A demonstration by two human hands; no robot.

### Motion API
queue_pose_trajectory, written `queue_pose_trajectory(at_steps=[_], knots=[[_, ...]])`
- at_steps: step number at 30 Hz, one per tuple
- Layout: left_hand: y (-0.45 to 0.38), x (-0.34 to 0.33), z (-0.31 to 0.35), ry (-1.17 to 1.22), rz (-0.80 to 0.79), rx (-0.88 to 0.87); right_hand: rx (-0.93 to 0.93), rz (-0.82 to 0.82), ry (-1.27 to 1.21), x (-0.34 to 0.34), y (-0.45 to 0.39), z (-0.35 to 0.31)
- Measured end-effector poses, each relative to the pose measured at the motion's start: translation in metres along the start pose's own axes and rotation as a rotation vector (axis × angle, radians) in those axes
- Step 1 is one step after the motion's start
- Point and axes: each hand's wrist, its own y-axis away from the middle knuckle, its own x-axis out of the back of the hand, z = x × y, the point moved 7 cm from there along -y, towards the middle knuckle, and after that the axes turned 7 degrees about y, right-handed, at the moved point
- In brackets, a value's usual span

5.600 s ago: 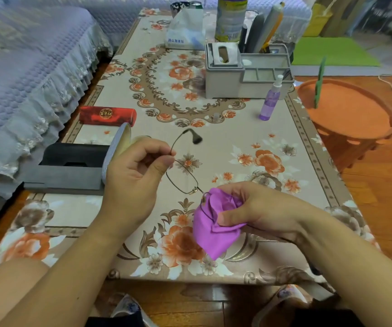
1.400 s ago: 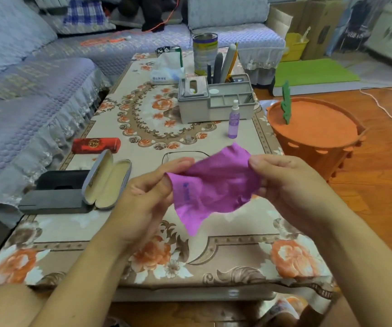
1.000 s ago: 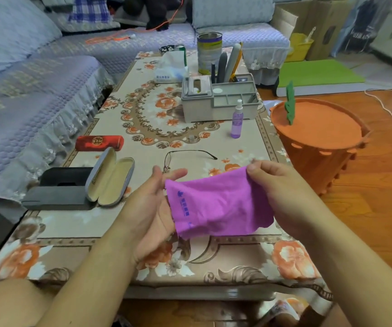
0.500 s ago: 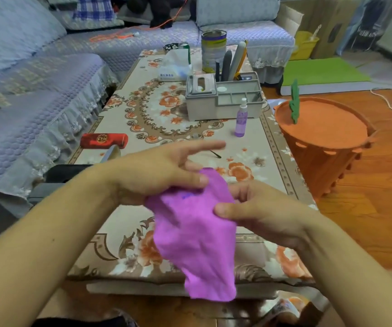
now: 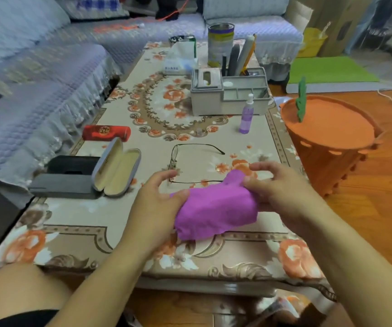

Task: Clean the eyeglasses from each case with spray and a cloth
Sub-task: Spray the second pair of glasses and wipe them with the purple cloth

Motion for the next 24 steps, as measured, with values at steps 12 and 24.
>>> queue_pose_trajectory(at_steps=[12,24], knots=[[-0.007,0.017,0.025,0.315,-0.114,0.009,0.179,-0.027,-0.057,0.014,0.006,-0.016],[0.014,0.023,0.054,-0.055,0.192,-0.309,0.34,0.176,0.201,0.021,0.012,-0.031]])
